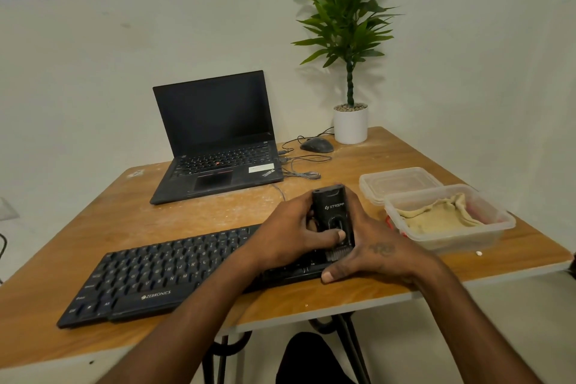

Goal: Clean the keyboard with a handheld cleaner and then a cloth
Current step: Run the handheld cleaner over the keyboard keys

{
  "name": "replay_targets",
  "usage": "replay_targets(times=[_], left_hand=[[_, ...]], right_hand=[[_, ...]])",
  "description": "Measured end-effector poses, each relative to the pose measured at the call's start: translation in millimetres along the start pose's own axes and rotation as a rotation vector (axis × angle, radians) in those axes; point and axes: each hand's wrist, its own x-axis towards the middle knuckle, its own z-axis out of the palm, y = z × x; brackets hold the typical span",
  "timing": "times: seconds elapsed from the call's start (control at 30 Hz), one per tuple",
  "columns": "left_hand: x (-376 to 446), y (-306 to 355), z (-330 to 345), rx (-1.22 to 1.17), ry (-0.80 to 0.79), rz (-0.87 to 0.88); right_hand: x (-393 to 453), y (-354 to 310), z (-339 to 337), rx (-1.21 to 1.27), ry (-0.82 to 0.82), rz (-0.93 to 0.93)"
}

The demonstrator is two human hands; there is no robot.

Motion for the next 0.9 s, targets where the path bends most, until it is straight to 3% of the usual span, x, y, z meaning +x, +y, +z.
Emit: replay_targets(times=[0.13, 0.33, 0.47, 0.7, 0.9], left_hand=[[-5.2, 0.3, -4.0, -0.003, 0.004, -0.010], [20.3, -15.0, -3.4, 0.242, 0.273, 0.014], [33.3, -24.2, -4.8, 0.263, 0.330, -0.022], [21.2, -18.1, -27.7, 0.267, 0.119, -0.051], [-19.6, -12.8, -49.2, 0.050, -0.042, -0.126]], right_hand=[[-0.1, -1.3, 1.0, -0.022, 0.006, 0.015], [-1.3, -2.5, 1.0, -0.026, 0.002, 0.040], [-1.0, -1.8, 0.7, -0.028, -0.003, 0.054], [-1.7, -3.7, 1.3, -0.050, 0.004, 0.054], [-1.1, -1.5, 1.4, -0.056, 0.013, 0.054]])
